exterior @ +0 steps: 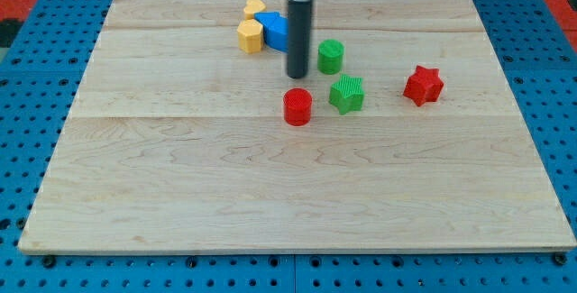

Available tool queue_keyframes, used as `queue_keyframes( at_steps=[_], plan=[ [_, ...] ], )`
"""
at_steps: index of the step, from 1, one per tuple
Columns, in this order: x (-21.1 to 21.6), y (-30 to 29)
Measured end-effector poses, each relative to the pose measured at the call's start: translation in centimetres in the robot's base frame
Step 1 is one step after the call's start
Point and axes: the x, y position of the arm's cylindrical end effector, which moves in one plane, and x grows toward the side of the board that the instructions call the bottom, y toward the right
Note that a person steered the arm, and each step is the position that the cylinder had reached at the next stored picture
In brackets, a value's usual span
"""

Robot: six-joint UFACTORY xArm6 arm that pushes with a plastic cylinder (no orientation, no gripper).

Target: Push the red circle into the green star

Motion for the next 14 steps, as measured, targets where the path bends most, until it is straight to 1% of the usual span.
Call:
queue_keyframes(
  at_steps=[1, 2, 3, 4, 5, 6, 7, 8, 9, 10, 11, 12, 13, 14],
  plan=[
    [-2.8, 4.2],
    [1.2, 10.5],
    [2.2, 10.7],
    [1.5, 2.5],
    [8.4, -1.0],
    [7.9, -1.4],
    [8.8, -8.1],
    [14.6, -6.1],
    [11.4, -2.7],
    [8.3, 2.3],
    [7.9, 3.0],
    [13.9, 1.3],
    [16.1, 4.8],
    [10.2, 7.2]
  ],
)
